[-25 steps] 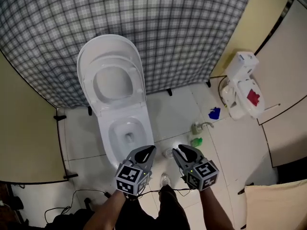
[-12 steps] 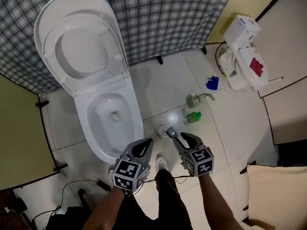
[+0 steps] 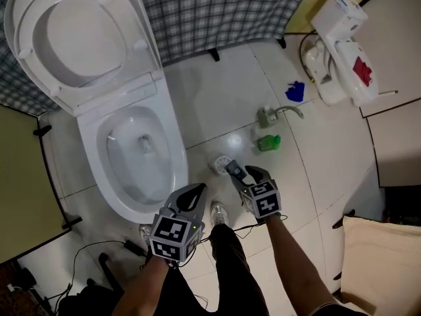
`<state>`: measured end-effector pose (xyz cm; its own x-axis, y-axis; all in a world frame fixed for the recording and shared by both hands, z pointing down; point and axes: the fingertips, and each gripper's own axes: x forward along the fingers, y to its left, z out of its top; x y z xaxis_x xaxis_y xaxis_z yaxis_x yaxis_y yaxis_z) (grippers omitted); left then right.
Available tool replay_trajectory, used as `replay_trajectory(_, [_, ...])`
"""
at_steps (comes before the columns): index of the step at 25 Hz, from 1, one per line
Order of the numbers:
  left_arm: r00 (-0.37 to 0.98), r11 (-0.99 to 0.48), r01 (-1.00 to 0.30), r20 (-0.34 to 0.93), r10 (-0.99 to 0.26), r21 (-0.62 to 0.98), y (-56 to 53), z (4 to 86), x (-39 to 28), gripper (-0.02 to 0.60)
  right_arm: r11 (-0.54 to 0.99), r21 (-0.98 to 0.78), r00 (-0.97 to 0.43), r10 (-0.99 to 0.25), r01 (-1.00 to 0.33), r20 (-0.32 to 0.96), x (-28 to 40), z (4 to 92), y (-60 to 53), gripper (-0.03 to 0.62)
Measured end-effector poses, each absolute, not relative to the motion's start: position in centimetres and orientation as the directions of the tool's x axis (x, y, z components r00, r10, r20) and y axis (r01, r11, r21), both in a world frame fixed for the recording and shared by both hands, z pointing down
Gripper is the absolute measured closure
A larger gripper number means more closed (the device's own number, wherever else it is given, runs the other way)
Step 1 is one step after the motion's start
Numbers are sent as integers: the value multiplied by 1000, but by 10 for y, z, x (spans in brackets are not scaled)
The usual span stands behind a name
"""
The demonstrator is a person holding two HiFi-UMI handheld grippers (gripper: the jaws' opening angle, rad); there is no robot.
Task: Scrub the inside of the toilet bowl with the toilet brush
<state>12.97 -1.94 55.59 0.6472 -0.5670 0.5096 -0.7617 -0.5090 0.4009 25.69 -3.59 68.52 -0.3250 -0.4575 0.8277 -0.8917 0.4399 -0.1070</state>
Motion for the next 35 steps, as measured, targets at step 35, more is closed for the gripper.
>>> replay_trajectory(35, [592, -457, -806, 528, -609, 376, -18, 535, 96, 572, 493, -35, -315, -500, -870, 807, 265, 627, -50, 399])
